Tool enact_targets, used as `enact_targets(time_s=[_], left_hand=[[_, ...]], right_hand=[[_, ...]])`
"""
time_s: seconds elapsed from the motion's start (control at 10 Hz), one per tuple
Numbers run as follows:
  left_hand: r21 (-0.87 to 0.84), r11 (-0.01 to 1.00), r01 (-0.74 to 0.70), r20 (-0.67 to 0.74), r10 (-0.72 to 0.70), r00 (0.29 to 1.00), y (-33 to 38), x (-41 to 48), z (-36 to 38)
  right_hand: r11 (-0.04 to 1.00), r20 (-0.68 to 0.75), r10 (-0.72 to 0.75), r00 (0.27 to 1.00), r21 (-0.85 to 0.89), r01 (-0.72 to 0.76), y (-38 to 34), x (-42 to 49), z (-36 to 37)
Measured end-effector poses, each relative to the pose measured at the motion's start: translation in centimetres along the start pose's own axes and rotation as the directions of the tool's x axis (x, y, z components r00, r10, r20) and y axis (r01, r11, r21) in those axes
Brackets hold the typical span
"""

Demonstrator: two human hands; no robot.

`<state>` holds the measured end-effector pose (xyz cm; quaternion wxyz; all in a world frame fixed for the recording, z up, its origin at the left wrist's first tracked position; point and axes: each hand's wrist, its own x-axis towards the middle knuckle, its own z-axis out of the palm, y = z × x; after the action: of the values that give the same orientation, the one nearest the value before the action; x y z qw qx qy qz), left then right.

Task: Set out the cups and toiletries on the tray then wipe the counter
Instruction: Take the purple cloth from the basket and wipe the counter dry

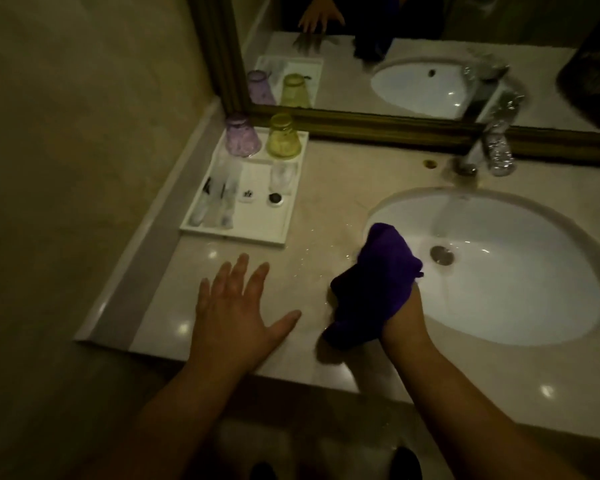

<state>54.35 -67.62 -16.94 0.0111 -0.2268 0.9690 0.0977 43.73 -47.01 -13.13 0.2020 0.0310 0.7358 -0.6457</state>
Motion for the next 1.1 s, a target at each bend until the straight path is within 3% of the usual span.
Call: enact_targets(time_s=[0.1,0.2,0.3,0.4,0.5,0.6,0.7,0.8,0.9,1.0,1.1], left_hand=[[-0.012,0.996,0.085,-0.029,-0.085,0.996,-3.9,0.6,1.1],[-0.014,0.995,0.101,-0.022,-0.102,0.995,-6.7,1.2,2.1],[-0.014,0.996,0.083,0.012,-0.083,0.996,-7.7,2.0,3.0],[-0.038,0.997,0.068,0.028,-0.067,0.997,-8.0,2.2,3.9],[-0.07,0.996,0.059,-0.035,-0.062,0.997,-8.4,1.8,4.6],[-0.106,0.994,0.028,-0.092,-0.038,0.995,-8.7,1.6,4.8],[-0.12,0.993,0.008,-0.112,-0.021,0.993,-8.6,1.7,5.0],[-0.147,0.989,0.01,-0.132,-0.03,0.991,-8.9,1.8,5.0],[-0.146,0.989,0.002,-0.128,-0.02,0.992,-8.8,1.6,4.7],[-0.138,0.99,0.0,-0.116,-0.016,0.993,-8.6,1.6,4.4],[-0.133,0.991,0.016,-0.097,-0.03,0.995,-8.5,1.7,4.4]], right_hand=[[0.996,-0.055,0.018,0.998,-0.085,-0.023,0.4,1.1,-0.1],[0.928,-0.126,0.045,0.991,-0.361,-0.089,0.1,2.4,-1.1],[0.806,-0.049,0.045,0.998,-0.588,-0.065,-0.4,2.6,-0.8],[0.609,0.1,0.124,0.987,-0.794,0.004,1.1,2.4,1.5],[0.469,0.28,-0.064,0.958,-0.839,0.276,3.8,2.0,3.9],[0.116,0.32,0.002,0.947,-0.941,0.318,5.5,2.5,7.0],[0.013,0.37,0.047,0.928,-0.929,0.37,5.0,3.2,11.3],[-0.062,0.486,0.058,0.872,-0.87,0.489,4.8,3.3,15.3],[-0.028,0.621,0.009,0.784,-0.783,0.621,5.5,2.3,15.7],[0.038,0.668,-0.019,0.744,-0.743,0.668,6.6,1.1,13.5],[0.027,0.624,0.039,0.781,-0.782,0.623,6.9,0.8,11.1]])
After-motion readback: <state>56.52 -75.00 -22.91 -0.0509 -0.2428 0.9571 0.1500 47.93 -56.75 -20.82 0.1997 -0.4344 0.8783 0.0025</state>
